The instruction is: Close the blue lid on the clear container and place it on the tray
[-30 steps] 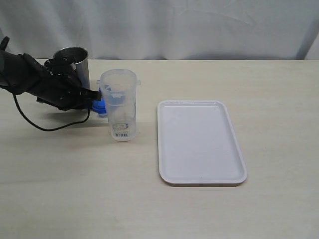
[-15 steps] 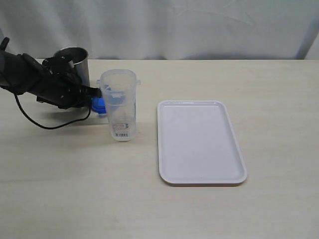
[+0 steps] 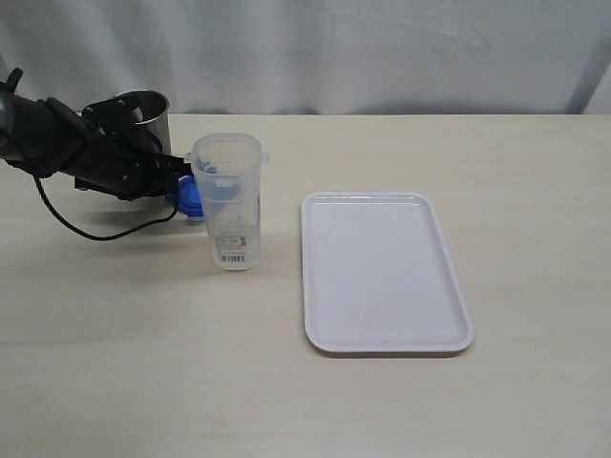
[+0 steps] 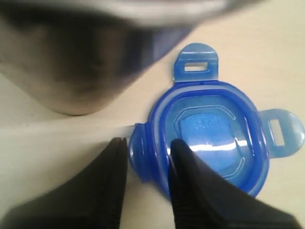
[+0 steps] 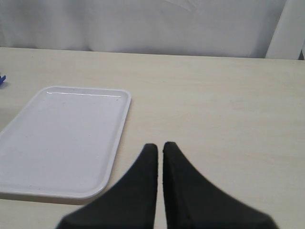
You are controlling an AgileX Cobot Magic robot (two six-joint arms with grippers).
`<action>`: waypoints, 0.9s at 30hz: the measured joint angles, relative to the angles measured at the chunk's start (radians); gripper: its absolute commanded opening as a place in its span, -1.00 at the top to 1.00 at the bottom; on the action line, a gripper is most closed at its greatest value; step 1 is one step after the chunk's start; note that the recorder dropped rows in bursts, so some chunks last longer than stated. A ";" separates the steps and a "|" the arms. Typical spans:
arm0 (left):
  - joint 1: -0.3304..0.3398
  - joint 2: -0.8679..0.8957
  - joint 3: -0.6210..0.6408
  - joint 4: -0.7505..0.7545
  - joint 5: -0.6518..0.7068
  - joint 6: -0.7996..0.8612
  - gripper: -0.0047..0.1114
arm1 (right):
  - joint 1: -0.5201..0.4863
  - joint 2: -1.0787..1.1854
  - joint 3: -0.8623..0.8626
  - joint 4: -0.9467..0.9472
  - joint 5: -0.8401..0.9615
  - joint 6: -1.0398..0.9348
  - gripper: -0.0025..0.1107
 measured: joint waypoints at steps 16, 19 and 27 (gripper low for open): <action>-0.004 -0.025 -0.008 0.073 0.125 0.000 0.92 | 0.000 0.000 0.000 0.000 0.000 0.000 0.88; -0.005 -0.089 -0.006 0.148 0.183 -0.017 0.92 | 0.000 0.000 0.000 0.000 0.000 0.000 0.88; -0.005 -0.363 -0.006 0.506 0.206 -0.239 0.92 | 0.000 0.000 0.000 0.000 0.000 0.000 0.88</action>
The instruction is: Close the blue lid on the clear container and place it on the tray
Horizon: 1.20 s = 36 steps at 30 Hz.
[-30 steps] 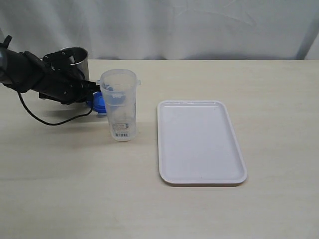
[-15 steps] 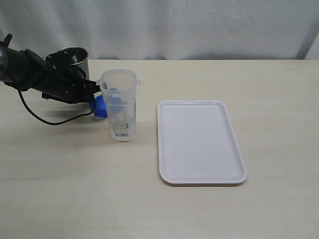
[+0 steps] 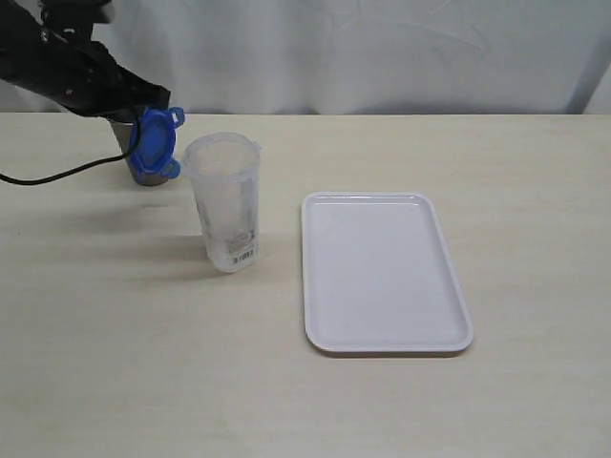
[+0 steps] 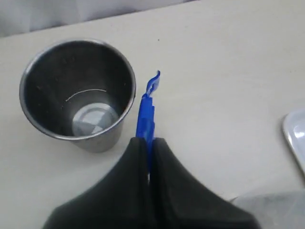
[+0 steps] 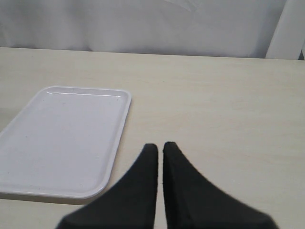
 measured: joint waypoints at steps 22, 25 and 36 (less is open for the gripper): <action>-0.260 -0.189 0.000 0.305 0.005 0.211 0.92 | 0.000 0.000 0.000 0.000 0.000 0.000 0.88; -0.314 -0.189 0.000 0.474 -0.043 0.101 0.92 | 0.000 0.000 0.000 0.000 0.000 0.000 0.88; -0.500 -0.189 0.000 1.285 0.074 -0.407 0.92 | 0.000 0.000 0.000 0.000 0.000 0.000 0.88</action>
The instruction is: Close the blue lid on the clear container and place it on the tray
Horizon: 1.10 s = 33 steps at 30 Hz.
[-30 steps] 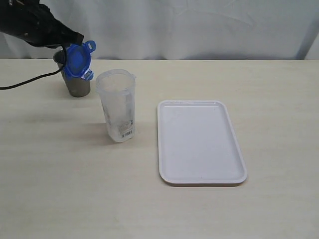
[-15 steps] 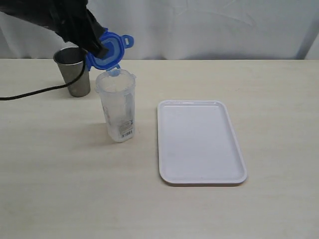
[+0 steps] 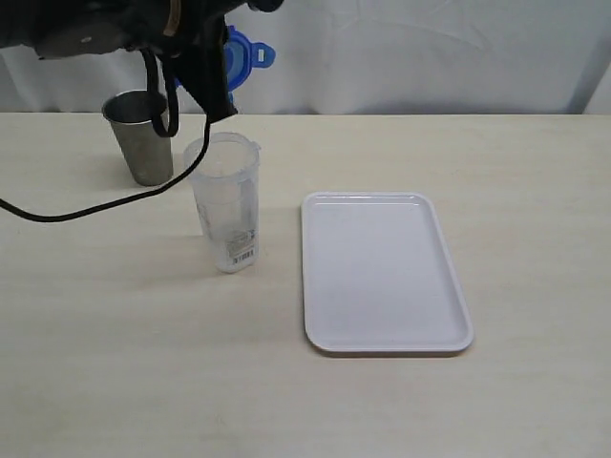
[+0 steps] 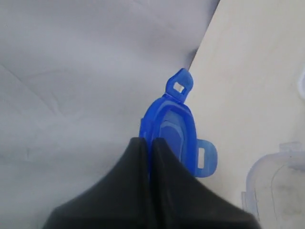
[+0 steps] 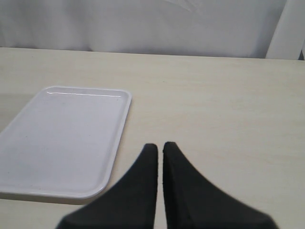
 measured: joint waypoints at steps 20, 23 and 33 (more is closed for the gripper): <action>-0.225 -0.004 0.269 0.745 0.220 -0.463 0.92 | 0.000 0.000 0.000 0.000 0.000 0.000 0.88; -0.225 -0.004 0.273 0.770 0.222 -0.482 0.92 | 0.000 0.000 0.000 0.000 0.000 0.000 0.88; -0.216 -0.024 0.275 0.840 0.169 -0.577 0.92 | 0.000 0.000 0.000 0.000 0.000 0.000 0.88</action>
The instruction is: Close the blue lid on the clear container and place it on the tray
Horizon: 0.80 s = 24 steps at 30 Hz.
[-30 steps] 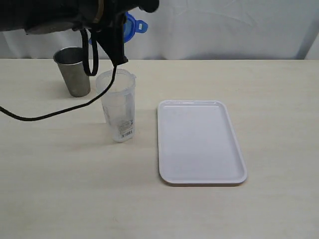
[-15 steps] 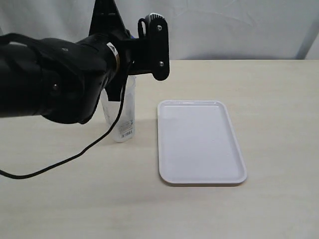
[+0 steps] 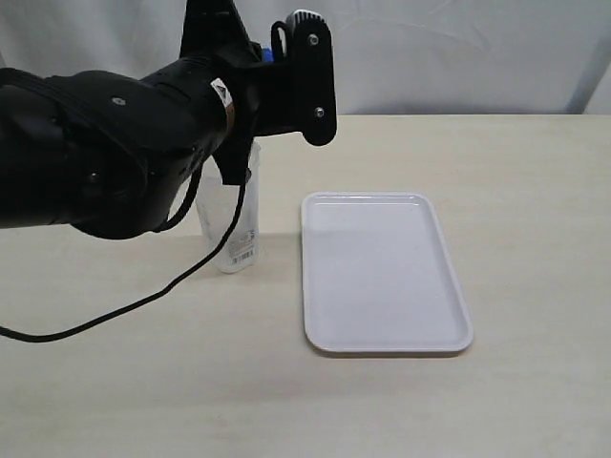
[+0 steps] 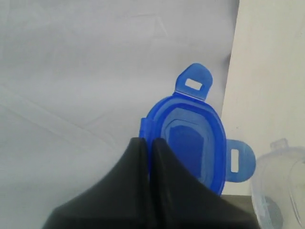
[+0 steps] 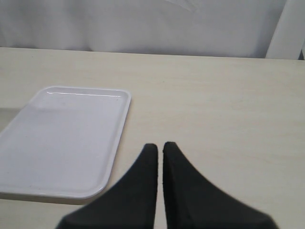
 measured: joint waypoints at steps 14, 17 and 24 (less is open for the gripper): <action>0.236 0.004 -0.009 0.006 -0.271 -0.085 0.92 | 0.000 0.000 0.000 0.000 0.000 0.000 0.88; 0.236 0.004 -0.041 0.008 -0.351 -0.105 0.92 | 0.000 0.000 0.000 0.000 0.000 0.000 0.88; 0.237 0.013 -0.046 0.012 -0.344 -0.121 0.92 | 0.000 0.000 0.000 0.000 0.000 0.000 0.88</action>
